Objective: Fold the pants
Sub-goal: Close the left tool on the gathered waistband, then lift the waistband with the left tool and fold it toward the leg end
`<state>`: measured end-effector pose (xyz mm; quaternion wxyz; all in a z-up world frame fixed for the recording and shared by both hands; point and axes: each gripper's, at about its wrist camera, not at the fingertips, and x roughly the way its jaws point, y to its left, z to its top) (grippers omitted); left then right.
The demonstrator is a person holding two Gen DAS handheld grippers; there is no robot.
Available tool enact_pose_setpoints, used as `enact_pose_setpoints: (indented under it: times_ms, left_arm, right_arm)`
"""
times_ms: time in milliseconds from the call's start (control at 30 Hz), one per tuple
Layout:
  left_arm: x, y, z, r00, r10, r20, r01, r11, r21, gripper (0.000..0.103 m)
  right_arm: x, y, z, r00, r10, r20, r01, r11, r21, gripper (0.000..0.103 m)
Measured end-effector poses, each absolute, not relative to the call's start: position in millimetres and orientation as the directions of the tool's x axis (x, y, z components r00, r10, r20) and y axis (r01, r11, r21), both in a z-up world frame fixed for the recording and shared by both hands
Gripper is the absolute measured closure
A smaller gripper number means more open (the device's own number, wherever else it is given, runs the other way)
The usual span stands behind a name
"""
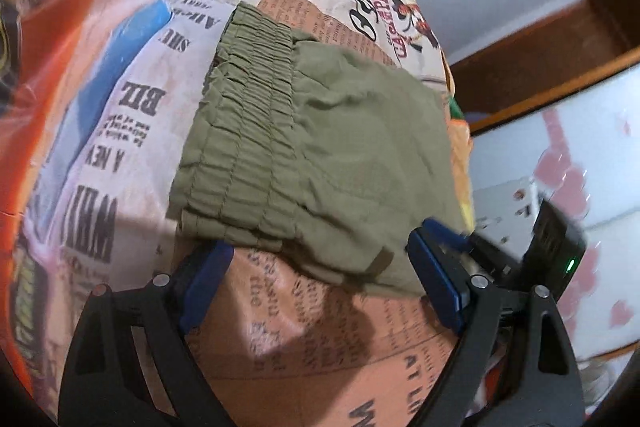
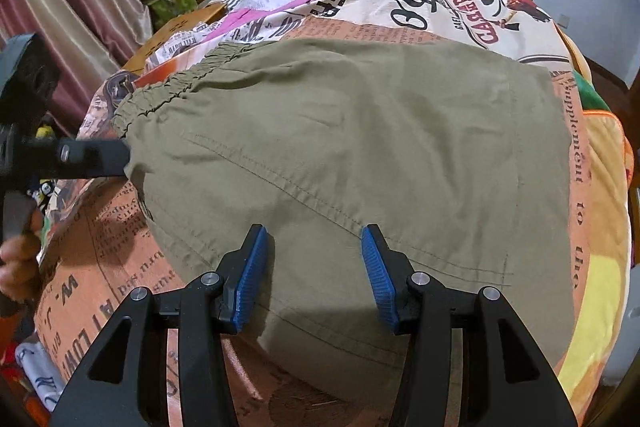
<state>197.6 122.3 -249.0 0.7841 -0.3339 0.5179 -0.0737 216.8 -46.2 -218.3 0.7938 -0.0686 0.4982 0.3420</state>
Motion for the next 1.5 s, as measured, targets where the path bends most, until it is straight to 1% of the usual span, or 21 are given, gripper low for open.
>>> enact_pose_setpoints:
  times_ms: [100,200,233,267,300,367,533,700,867,1000,1133,1267,1400,1500]
  left_arm:
    - [208,126,-251,0.455,-0.473,-0.754,-0.255,0.742,-0.62,0.014]
    - [216,126,-250,0.458,-0.455,-0.764,-0.274,0.745,-0.608,0.015]
    - [218,126,-250,0.458,-0.444,-0.77,-0.28,0.75,-0.6,0.019]
    - [221,126,-249,0.458,-0.422,-0.783,-0.292,0.76,-0.581,0.025]
    - [223,125,-248,0.456,-0.402,-0.794,-0.296,0.773,-0.561,0.029]
    - [226,125,-249,0.461,-0.344,-0.818,-0.306,0.804,-0.51,0.061]
    - [223,122,-249,0.476,-0.289,-0.831,-0.291,0.839,-0.459,0.068]
    - [213,112,-235,0.5,-0.209,-0.84,-0.249,0.895,-0.371,0.07]
    - [192,106,-220,0.533,-0.082,-0.842,-0.218,0.948,-0.231,0.07]
    - [171,115,-207,0.561,0.015,-0.828,-0.238,0.961,-0.143,0.07]
    - [157,129,-195,0.579,0.086,-0.811,-0.271,0.958,-0.092,0.07]
    - [149,124,-186,0.591,0.181,-0.786,-0.272,0.962,0.017,0.07]
    - [150,107,-173,0.633,0.219,-0.742,-0.236,0.968,0.085,0.07]
    - [154,93,-159,0.669,0.2,-0.716,-0.192,0.977,0.094,0.071]
  right_arm:
    - [216,-48,-219,0.263,0.485,-0.834,-0.613,0.752,0.244,0.057]
    - [216,-48,-219,0.261,0.493,-0.83,-0.614,0.748,0.252,0.057]
    - [216,-48,-219,0.26,0.495,-0.829,-0.614,0.748,0.254,0.057]
    - [216,-48,-219,0.26,0.496,-0.828,-0.613,0.747,0.255,0.057]
    - [216,-49,-219,0.259,0.498,-0.827,-0.613,0.747,0.258,0.057]
    - [216,-49,-219,0.259,0.5,-0.826,-0.612,0.747,0.261,0.057]
    - [214,-51,-218,0.258,0.505,-0.824,-0.605,0.749,0.269,0.057]
    - [212,-57,-216,0.255,0.509,-0.822,-0.587,0.757,0.287,0.058]
    - [204,-66,-213,0.256,0.516,-0.818,-0.574,0.762,0.301,0.058]
    - [196,-73,-209,0.253,0.527,-0.811,-0.559,0.764,0.322,0.058]
    - [186,-73,-206,0.247,0.549,-0.798,-0.566,0.75,0.341,0.058]
    - [179,-67,-200,0.255,0.558,-0.79,-0.572,0.746,0.342,0.058]
    - [178,-70,-192,0.282,0.55,-0.786,-0.56,0.76,0.33,0.058]
    - [179,-86,-187,0.324,0.537,-0.779,-0.524,0.787,0.326,0.058]
